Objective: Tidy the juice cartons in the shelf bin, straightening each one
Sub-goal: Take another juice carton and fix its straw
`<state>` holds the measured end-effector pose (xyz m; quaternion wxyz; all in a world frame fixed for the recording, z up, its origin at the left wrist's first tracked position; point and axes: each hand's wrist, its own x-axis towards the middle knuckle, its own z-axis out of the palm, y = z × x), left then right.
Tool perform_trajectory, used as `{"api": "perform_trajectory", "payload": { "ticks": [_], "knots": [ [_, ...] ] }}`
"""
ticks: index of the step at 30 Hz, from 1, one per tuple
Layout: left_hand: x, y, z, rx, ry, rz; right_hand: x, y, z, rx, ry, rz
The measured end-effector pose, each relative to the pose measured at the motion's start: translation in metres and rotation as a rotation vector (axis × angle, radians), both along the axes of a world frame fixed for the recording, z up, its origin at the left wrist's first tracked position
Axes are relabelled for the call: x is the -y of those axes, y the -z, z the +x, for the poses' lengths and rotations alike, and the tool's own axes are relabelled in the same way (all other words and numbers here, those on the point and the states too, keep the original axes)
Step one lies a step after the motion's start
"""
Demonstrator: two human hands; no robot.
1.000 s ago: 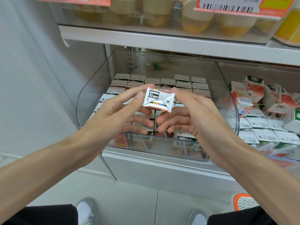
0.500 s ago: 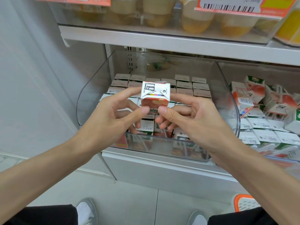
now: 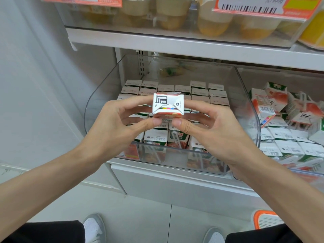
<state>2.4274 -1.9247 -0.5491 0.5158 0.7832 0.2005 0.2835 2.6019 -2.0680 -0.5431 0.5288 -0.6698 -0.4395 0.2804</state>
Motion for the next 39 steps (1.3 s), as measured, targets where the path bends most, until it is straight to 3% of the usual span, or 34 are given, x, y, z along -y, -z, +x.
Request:
{"api": "perform_trajectory", "payload": {
  "ticks": [19, 23, 25, 30, 39],
  "knots": [
    [0.008, -0.004, 0.002, 0.054, 0.034, -0.032, -0.001, -0.007, -0.006, -0.146, 0.060, -0.077],
    [0.011, -0.004, 0.002, 0.016, 0.144, -0.086, 0.000, -0.011, -0.007, -0.171, 0.078, -0.047],
    [0.011, -0.002, 0.001, -0.058, 0.221, -0.022, 0.001, -0.012, -0.008, -0.178, 0.084, -0.029],
    [0.009, 0.002, 0.003, -0.101, 0.224, 0.132, 0.002, -0.013, -0.009, -0.166, 0.039, 0.008],
    [0.009, 0.000, 0.003, -0.046, 0.147, 0.062, 0.002, -0.006, -0.002, -0.035, -0.057, 0.033]
  ]
}}
